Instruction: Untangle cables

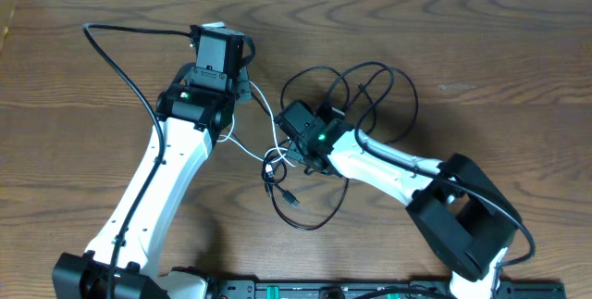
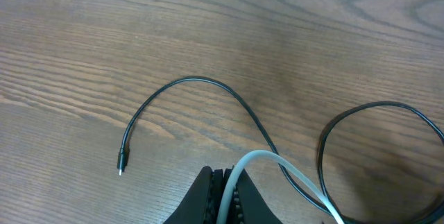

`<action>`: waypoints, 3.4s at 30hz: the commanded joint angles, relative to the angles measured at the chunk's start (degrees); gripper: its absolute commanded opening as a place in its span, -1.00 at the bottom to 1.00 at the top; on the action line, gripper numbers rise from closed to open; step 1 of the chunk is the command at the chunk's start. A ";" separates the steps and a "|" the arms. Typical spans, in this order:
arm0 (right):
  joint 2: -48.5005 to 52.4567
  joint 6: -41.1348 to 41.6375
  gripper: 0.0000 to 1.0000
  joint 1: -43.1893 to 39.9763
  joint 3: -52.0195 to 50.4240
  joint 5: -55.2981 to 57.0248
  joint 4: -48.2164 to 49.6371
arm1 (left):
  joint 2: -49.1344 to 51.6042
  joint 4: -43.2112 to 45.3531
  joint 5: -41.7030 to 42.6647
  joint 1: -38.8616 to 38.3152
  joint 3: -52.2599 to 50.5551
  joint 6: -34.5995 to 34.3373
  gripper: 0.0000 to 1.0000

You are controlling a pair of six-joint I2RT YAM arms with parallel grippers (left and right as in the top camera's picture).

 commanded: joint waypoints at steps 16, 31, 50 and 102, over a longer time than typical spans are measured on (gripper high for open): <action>-12.37 -18.18 -0.98 -17.88 0.70 6.21 -12.85 | -0.44 -2.91 -0.46 0.02 0.63 -0.52 -0.85; -11.91 -20.96 -0.17 -11.37 0.68 -12.00 -5.95 | -0.44 -2.05 5.44 0.02 0.63 -0.50 -0.85; 2.78 -5.53 -0.11 -3.26 0.68 -4.07 6.69 | -0.44 -2.10 5.44 0.02 0.63 -0.50 -0.85; -3.65 -17.79 -0.98 -23.96 0.70 -1.55 -13.38 | 6.84 -8.46 43.60 -12.52 -6.64 -7.50 -0.01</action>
